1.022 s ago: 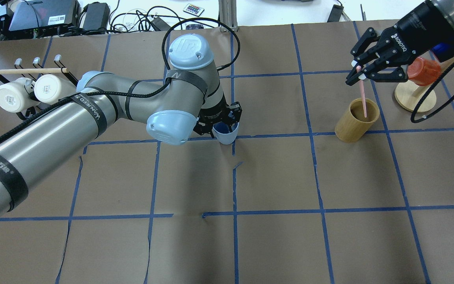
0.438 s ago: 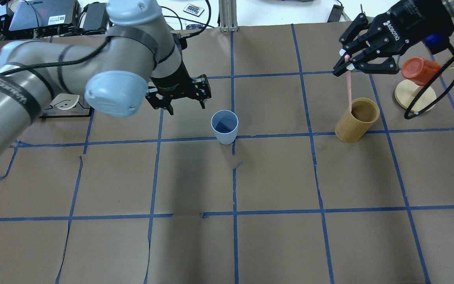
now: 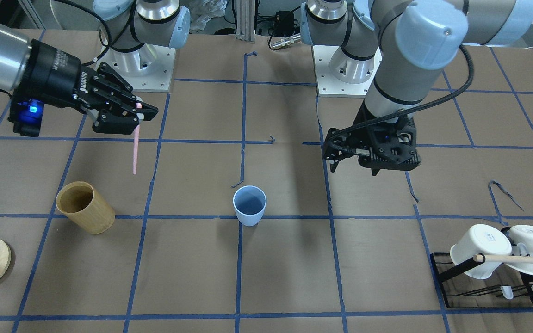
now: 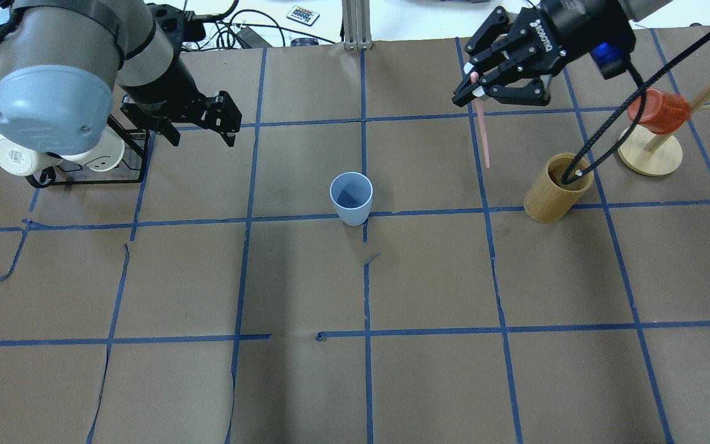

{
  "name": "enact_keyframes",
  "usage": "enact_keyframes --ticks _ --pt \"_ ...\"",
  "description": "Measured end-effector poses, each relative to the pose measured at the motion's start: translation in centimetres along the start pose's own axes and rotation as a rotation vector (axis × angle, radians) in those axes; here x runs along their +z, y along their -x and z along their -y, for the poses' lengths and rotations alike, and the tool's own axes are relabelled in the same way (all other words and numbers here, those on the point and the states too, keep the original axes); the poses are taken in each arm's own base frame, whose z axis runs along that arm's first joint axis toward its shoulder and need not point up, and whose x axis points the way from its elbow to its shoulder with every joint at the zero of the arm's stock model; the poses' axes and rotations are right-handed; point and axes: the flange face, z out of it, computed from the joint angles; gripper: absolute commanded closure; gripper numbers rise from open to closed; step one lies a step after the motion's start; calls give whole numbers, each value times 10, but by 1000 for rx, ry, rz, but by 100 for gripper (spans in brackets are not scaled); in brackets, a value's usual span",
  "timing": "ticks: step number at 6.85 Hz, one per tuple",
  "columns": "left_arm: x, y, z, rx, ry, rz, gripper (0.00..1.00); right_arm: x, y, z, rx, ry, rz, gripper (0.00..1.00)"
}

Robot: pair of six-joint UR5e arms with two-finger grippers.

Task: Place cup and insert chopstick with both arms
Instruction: 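Move the pink chopstick with the right gripper above the blue cup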

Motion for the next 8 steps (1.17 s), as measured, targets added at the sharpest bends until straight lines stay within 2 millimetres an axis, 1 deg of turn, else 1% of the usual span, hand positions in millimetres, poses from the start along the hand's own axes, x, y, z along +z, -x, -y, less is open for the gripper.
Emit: enact_keyframes --ticks 1,3,4,5,6,8 --pt "-6 4 -1 6 -10 4 0 25 15 -19 1 -1 25 100" --pt "-10 5 -4 0 -17 6 0 90 46 -49 -21 -3 55 100" --pt "-11 5 -5 -2 -18 6 0 115 53 -60 -27 9 65 100" --pt "-10 5 -5 -2 -17 3 0 130 56 -65 -23 33 63 100" --pt "-9 5 -5 -3 -15 0 0 141 56 -64 -14 54 53 100" --pt "-6 5 -4 -3 -12 -5 0 161 48 -52 3 98 37 100"
